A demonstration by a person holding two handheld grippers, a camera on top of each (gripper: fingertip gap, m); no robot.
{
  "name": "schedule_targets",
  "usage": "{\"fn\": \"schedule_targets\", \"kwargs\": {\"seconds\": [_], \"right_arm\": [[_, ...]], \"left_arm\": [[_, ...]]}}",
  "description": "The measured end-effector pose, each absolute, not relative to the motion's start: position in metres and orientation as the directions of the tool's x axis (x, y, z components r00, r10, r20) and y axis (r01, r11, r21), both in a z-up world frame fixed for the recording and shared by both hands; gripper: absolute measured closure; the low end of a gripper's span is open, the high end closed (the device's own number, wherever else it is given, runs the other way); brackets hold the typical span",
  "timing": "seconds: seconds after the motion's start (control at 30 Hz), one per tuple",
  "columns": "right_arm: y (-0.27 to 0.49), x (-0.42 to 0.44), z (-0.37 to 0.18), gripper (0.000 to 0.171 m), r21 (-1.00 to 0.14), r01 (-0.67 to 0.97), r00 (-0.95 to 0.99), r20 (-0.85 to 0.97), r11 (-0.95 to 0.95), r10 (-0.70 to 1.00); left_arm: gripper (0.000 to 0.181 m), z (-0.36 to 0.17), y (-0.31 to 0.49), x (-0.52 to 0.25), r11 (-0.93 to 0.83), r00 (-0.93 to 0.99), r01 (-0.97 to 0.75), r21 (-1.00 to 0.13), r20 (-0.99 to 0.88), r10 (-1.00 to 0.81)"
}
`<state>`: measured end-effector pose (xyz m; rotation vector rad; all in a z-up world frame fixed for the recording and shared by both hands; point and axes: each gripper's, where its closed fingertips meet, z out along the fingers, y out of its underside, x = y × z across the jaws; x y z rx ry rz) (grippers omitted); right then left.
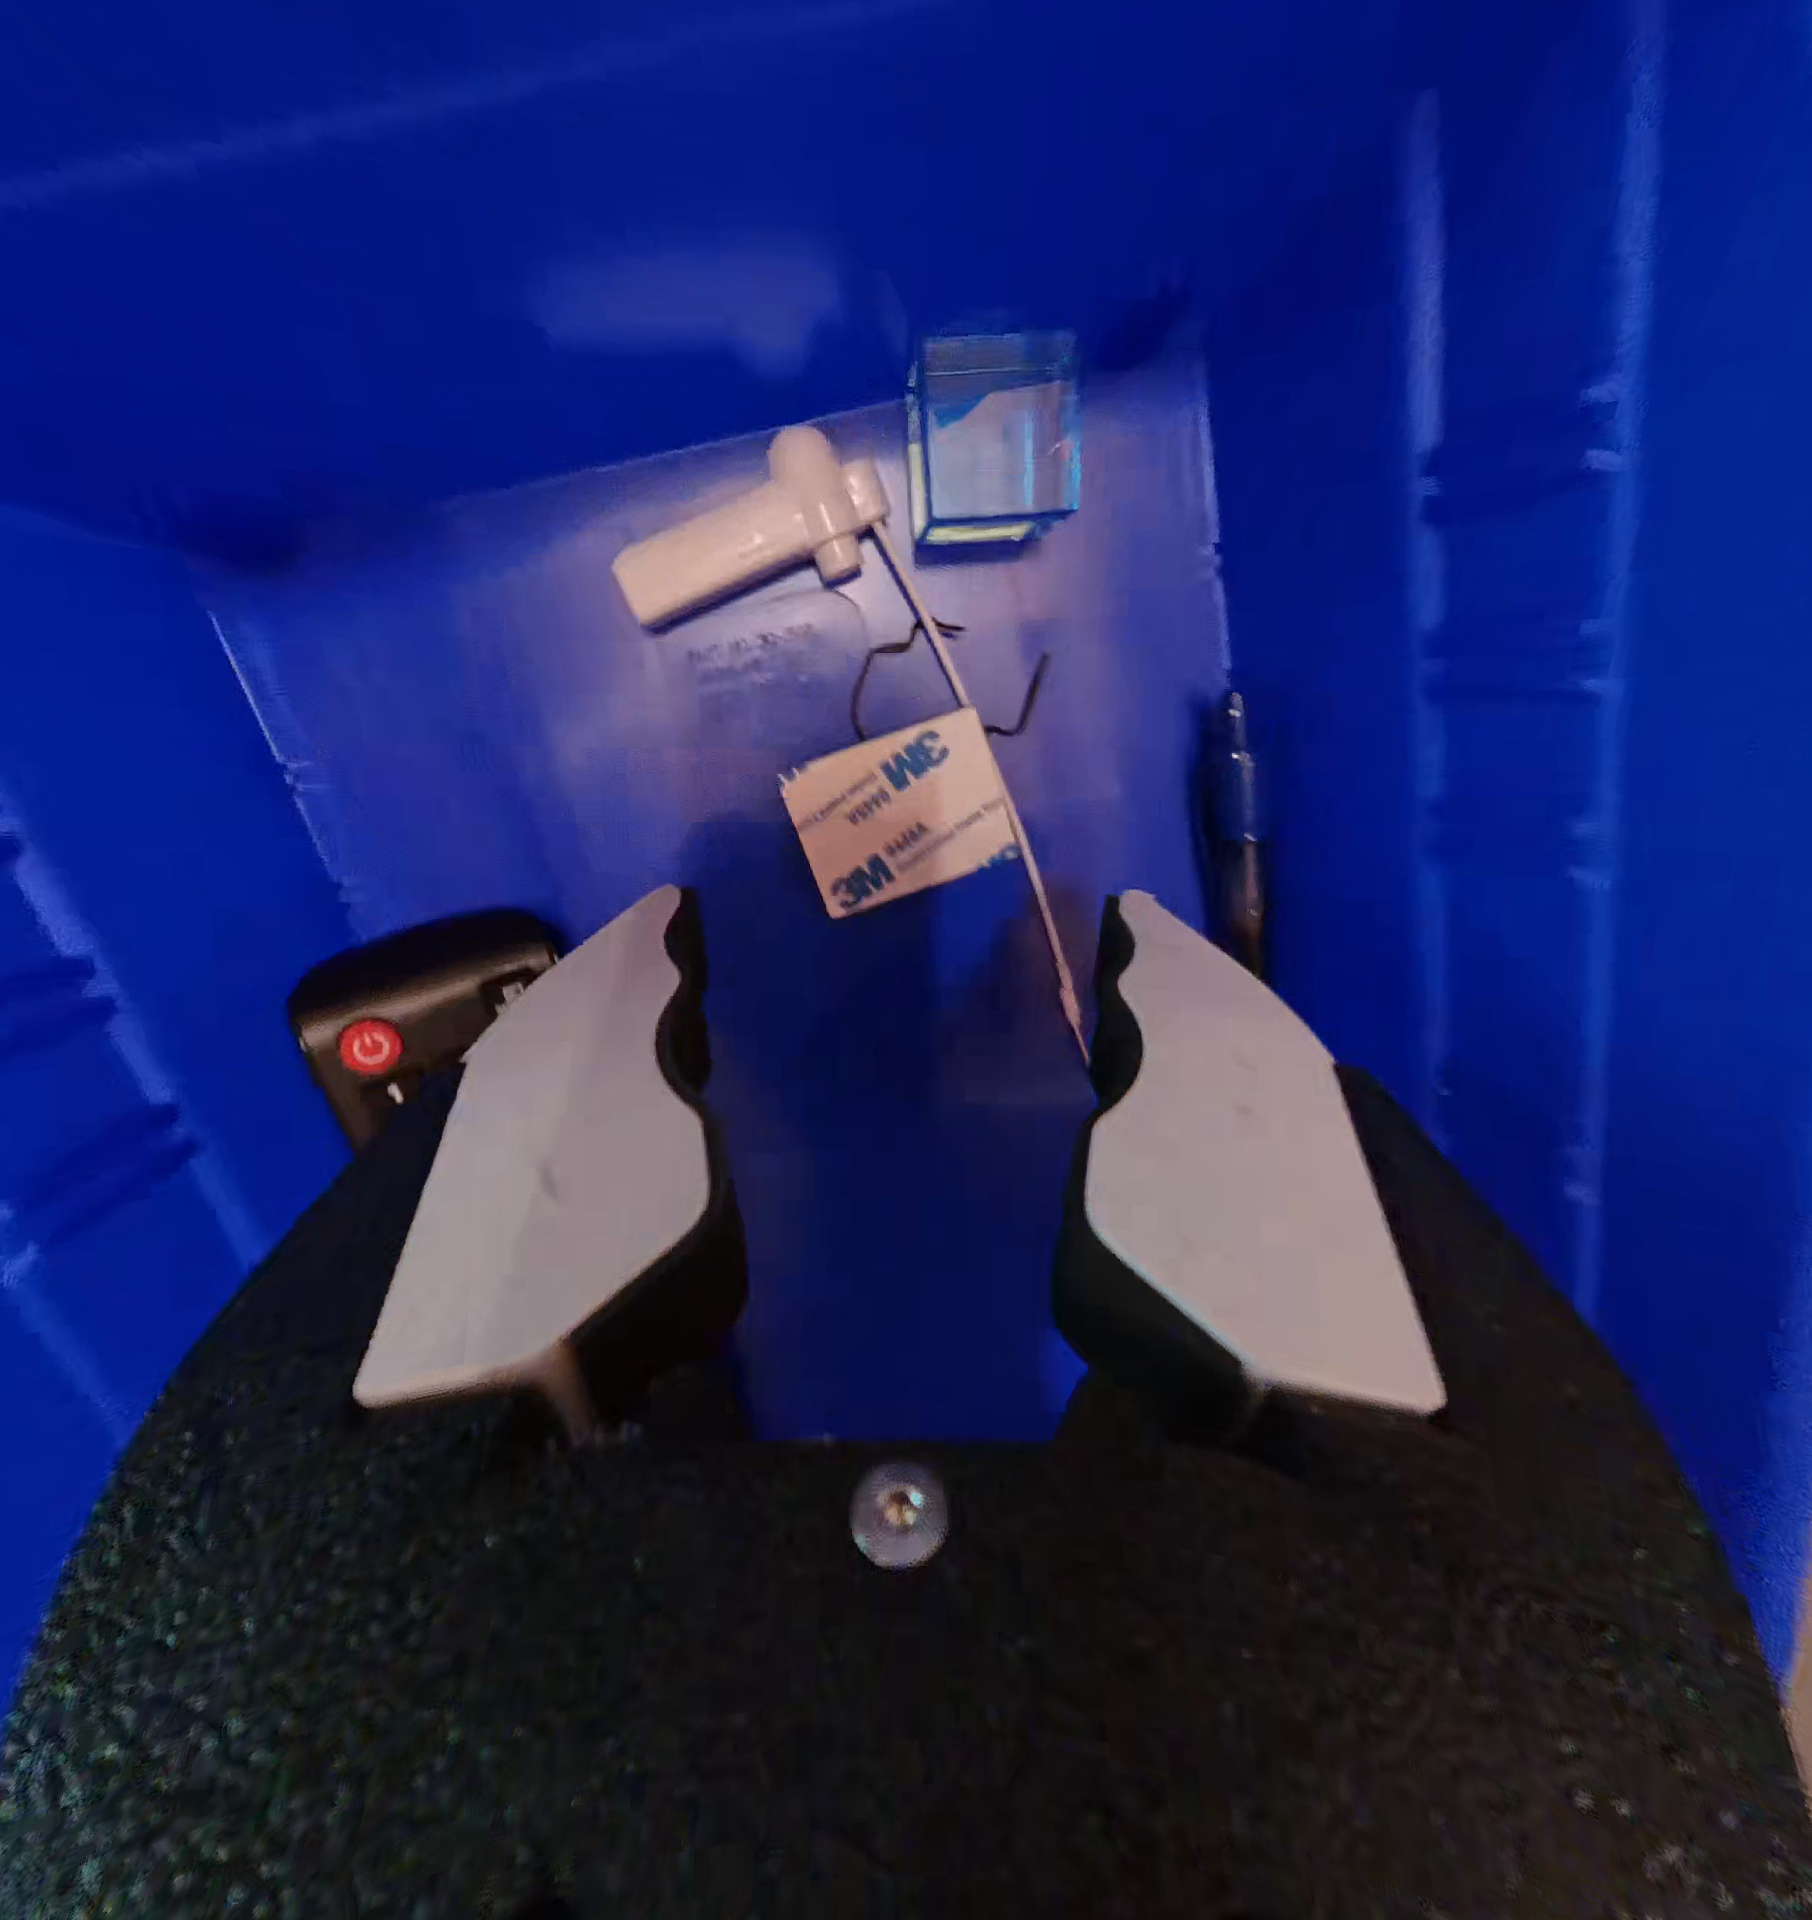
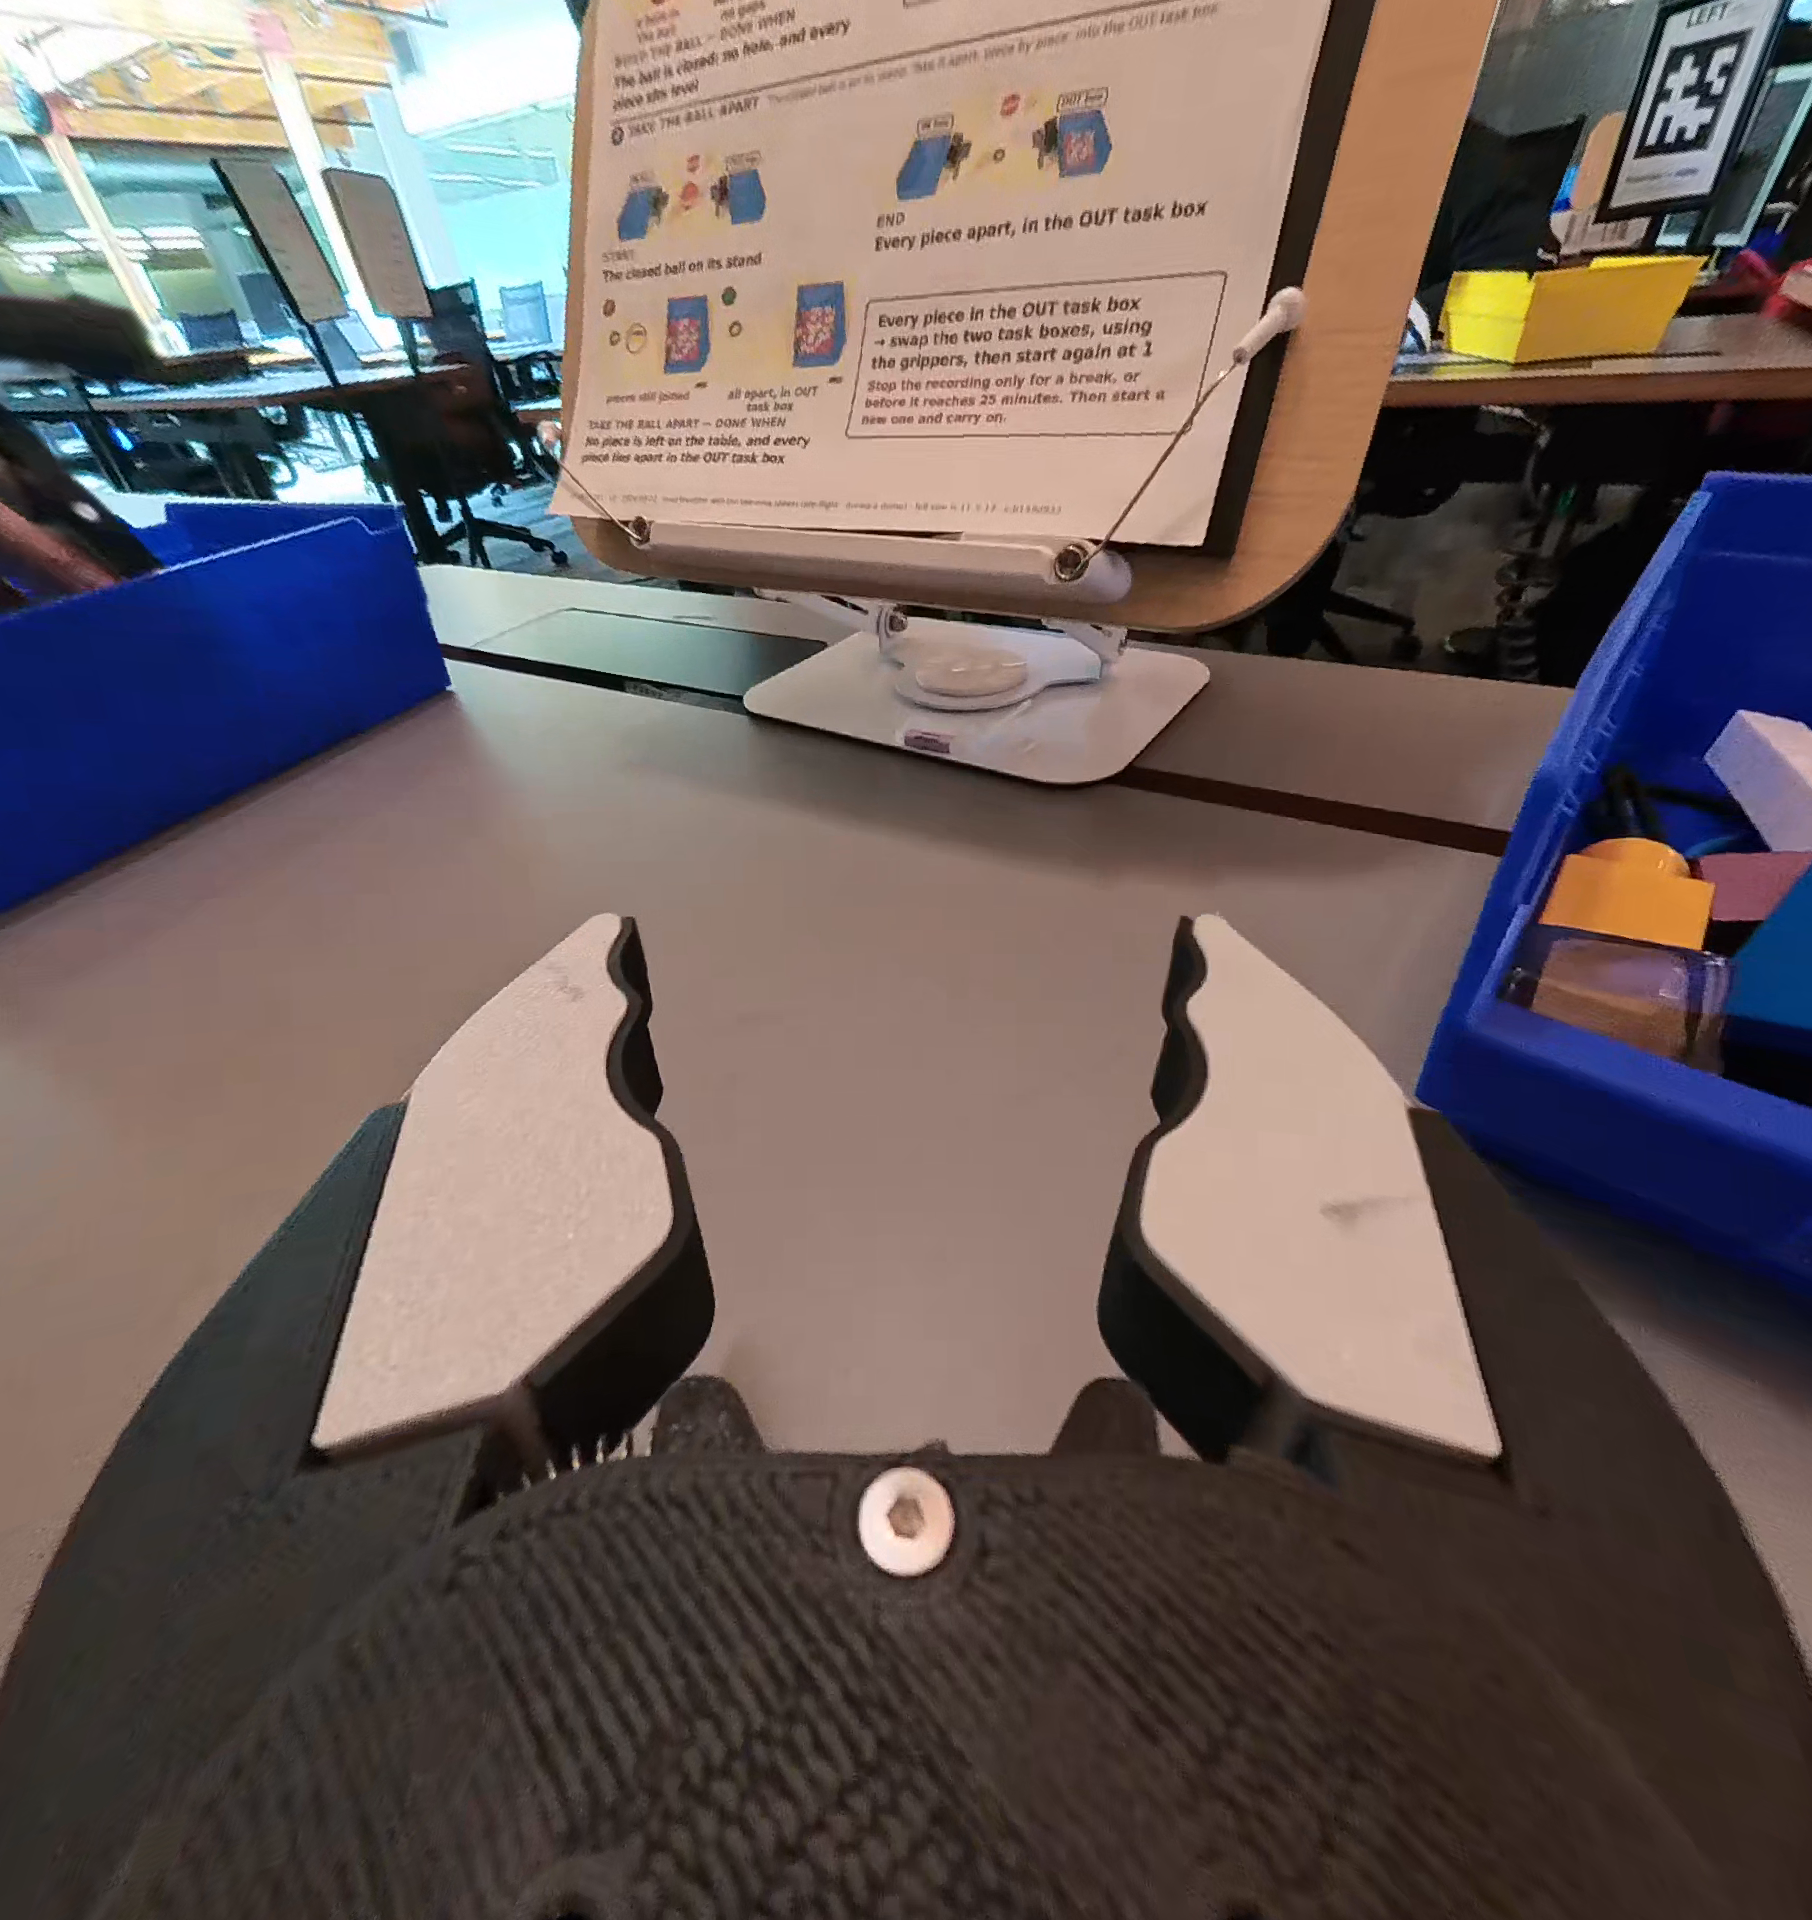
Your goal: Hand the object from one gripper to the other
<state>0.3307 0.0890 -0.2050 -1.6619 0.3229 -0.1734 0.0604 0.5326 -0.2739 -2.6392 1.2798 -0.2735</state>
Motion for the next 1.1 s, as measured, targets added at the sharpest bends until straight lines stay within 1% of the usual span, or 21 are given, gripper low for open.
{"fn": "schedule_targets", "kwargs": {"seconds": [0.07,0.17,0.33,0.53,0.6,0.8,0.87,0.93,1.0,1.07,1.1], "right_arm": [[0.088,0.331,-0.204,0.076,-0.990,-0.112,0.948,-0.083,-0.080,-0.306],[0.088,0.330,-0.202,0.078,-0.990,-0.126,0.953,-0.103,-0.065,-0.286],[0.087,0.331,-0.202,0.082,-0.987,-0.149,0.952,-0.129,-0.053,-0.277],[0.086,0.330,-0.201,0.083,-0.990,-0.136,0.954,-0.118,-0.047,-0.276],[0.086,0.330,-0.200,0.083,-0.990,-0.130,0.955,-0.112,-0.047,-0.274],[0.086,0.330,-0.200,0.083,-0.990,-0.136,0.955,-0.119,-0.043,-0.272],[0.086,0.330,-0.200,0.083,-0.989,-0.141,0.955,-0.125,-0.040,-0.270],[0.086,0.330,-0.200,0.083,-0.989,-0.143,0.955,-0.128,-0.039,-0.266],[0.086,0.329,-0.200,0.083,-0.989,-0.140,0.957,-0.124,-0.040,-0.261],[0.088,0.326,-0.200,0.082,-0.991,-0.127,0.963,-0.112,-0.048,-0.245],[0.089,0.323,-0.200,0.080,-0.992,-0.115,0.968,-0.100,-0.055,-0.229]], "left_arm": [[0.109,-0.280,0.539,0.063,-0.624,0.629,-0.747,-0.230,0.058,-0.775],[0.113,-0.286,0.541,0.067,-0.663,0.661,-0.721,-0.204,0.088,-0.745],[0.113,-0.296,0.536,0.064,-0.654,0.655,-0.738,-0.164,0.058,-0.753],[0.119,-0.298,0.540,0.063,-0.638,0.651,-0.749,-0.181,-0.015,-0.759],[0.138,-0.297,0.542,0.061,-0.632,0.648,-0.749,-0.198,-0.021,-0.761],[0.138,-0.293,0.539,0.053,-0.660,0.665,-0.710,-0.245,0.076,-0.743],[0.138,-0.287,0.541,0.048,-0.672,0.673,-0.687,-0.278,0.106,-0.732],[0.138,-0.273,0.542,0.046,-0.682,0.675,-0.649,-0.336,0.159,-0.721],[0.138,-0.246,0.539,0.051,-0.676,0.637,-0.593,-0.438,0.258,-0.727],[0.138,-0.206,0.524,0.060,-0.655,0.527,-0.508,-0.559,0.400,-0.750],[0.139,-0.181,0.508,0.066,-0.644,0.422,-0.457,-0.613,0.488,-0.764]]}}
